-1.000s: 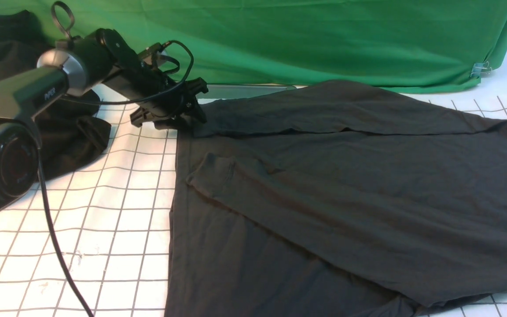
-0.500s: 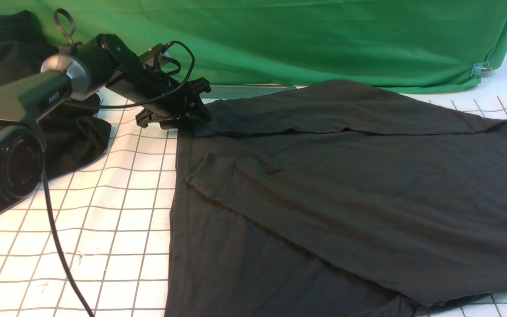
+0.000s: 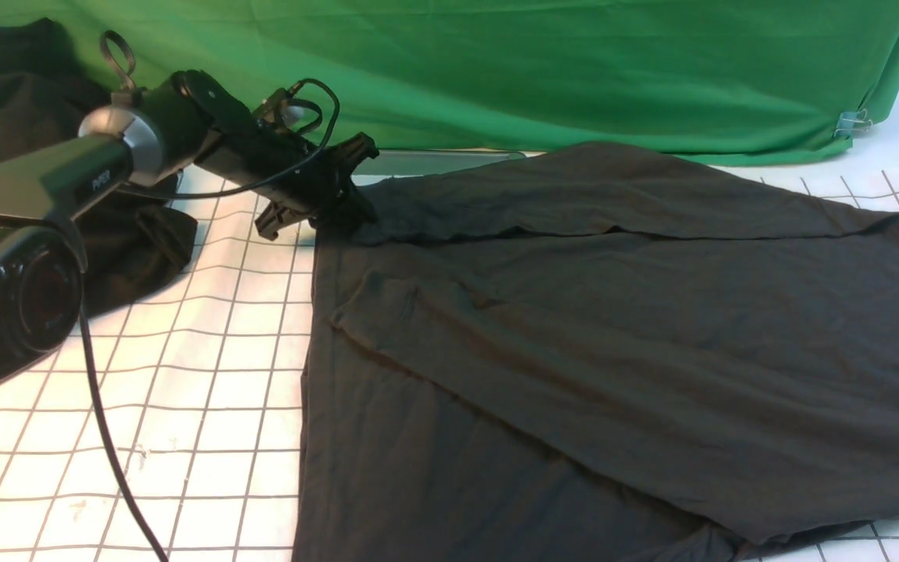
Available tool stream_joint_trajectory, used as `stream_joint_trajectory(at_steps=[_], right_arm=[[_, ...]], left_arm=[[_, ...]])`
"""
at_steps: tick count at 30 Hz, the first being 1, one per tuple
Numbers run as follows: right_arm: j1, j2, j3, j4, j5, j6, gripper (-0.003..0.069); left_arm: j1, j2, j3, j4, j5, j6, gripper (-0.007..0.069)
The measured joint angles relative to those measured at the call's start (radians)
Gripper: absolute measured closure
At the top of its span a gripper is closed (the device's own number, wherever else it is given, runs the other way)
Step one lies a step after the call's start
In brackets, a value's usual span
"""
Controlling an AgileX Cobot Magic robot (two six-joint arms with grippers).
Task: Fold a long-sleeved shirt over a white checkered tablecloth.
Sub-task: 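Grab the top left corner of the dark shirt with the left gripper, then fold the left side of the dark shirt inward over its body with the left gripper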
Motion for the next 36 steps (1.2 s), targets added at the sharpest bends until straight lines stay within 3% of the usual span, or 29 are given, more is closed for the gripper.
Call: stream_joint_trajectory(at_steps=[4, 12, 16, 19, 24, 27, 31, 35, 36], right_arm=[[0.0, 0.0, 0.0, 0.0, 0.0, 0.004, 0.0482], [0.0, 0.0, -0.018, 0.0, 0.035, 0.078, 0.048], [0.0, 0.0, -0.05, 0.001, 0.041, 0.083, 0.0475], [0.0, 0.0, -0.077, 0.001, 0.049, 0.083, 0.0466], [0.0, 0.0, -0.097, 0.001, 0.055, 0.084, 0.0461], [0.0, 0.0, -0.099, 0.001, 0.059, 0.083, 0.046], [0.0, 0.0, -0.099, 0.001, 0.067, 0.083, 0.0458], [0.0, 0.0, -0.099, 0.001, 0.07, 0.083, 0.0451], [0.0, 0.0, -0.099, 0.001, 0.072, 0.083, 0.0449]], left_arm=[[0.0, -0.062, -0.055, -0.005, 0.079, -0.013, 0.0602], [-0.002, -0.286, -0.122, -0.078, 0.386, -0.022, 0.0602], [-0.014, -0.416, -0.032, 0.078, 0.421, -0.04, 0.0602], [-0.035, -0.552, 0.183, 0.148, 0.429, -0.05, 0.0602], [-0.077, -0.625, 0.525, 0.16, 0.357, -0.043, 0.0602], [-0.105, -0.617, 0.767, 0.181, 0.196, -0.032, 0.0601], [-0.113, -0.609, 0.884, 0.201, 0.08, -0.03, 0.0584], [-0.113, -0.614, 0.909, 0.256, 0.038, -0.03, 0.0482], [-0.113, -0.622, 0.903, 0.286, 0.038, -0.03, 0.0413]])
